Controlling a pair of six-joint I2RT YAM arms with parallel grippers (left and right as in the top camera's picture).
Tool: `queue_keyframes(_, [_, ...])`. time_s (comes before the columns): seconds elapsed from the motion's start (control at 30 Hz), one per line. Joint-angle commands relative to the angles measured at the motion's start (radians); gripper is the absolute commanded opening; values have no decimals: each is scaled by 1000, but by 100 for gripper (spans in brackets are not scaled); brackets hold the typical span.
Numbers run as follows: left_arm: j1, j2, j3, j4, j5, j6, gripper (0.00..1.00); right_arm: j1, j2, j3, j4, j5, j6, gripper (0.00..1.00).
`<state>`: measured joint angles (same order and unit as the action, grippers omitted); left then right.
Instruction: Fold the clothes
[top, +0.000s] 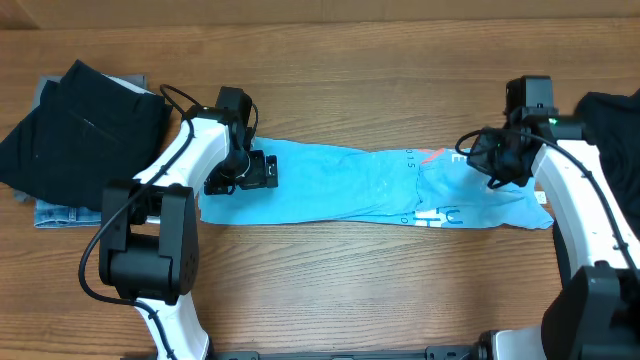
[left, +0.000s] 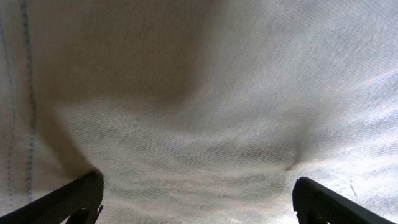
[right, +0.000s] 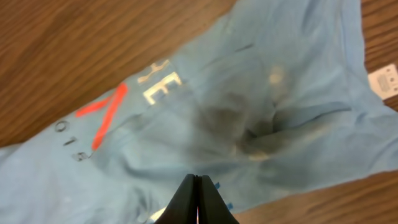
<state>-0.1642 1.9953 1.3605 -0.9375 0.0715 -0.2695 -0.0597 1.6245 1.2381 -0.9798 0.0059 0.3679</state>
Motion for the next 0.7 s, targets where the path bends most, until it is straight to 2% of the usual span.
queue_keyframes(0.0, [0, -21, -9, 2, 3, 4, 100, -31, 31, -72, 41, -23, -20, 4])
queue_keyframes(0.27, [0, -21, -9, 2, 3, 4, 100, -32, 39, -227, 241, 86, -16, 4])
queue_keyframes(0.5, [0, -21, -9, 2, 3, 4, 100, -32, 40, -365, 407, 91, -16, 4])
queue_keyframes(0.67, [0, -21, -9, 2, 3, 4, 100, -32, 40, -407, 447, 90, -20, 5])
